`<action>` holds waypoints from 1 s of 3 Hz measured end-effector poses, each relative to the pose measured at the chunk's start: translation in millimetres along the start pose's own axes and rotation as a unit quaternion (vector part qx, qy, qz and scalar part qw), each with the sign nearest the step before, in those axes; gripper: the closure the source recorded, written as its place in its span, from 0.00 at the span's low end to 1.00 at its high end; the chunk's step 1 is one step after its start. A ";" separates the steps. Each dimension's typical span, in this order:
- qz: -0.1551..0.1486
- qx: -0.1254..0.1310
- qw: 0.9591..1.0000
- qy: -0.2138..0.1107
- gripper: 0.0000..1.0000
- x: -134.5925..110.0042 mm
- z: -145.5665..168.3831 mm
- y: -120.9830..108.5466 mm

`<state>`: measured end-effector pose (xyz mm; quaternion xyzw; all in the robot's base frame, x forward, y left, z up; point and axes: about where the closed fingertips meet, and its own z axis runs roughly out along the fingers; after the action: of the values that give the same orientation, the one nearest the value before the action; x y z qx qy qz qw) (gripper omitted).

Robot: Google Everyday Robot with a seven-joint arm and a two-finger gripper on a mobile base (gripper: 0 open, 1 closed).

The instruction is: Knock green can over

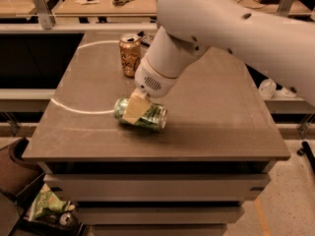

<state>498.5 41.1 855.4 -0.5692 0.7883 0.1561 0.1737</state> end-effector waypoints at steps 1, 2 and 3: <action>-0.003 -0.008 1.000 -0.006 1.00 -4.1 8.7 -1.5; -0.003 -0.008 1.000 -0.006 0.82 -4.9 7.1 -1.4; -0.005 -0.008 1.000 -0.005 0.59 -5.5 7.2 -0.3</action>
Offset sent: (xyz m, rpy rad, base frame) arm 0.0035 0.0069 -0.0069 0.0152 0.0071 0.0124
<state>501.1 48.8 851.4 -0.5733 0.7835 0.1649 0.1740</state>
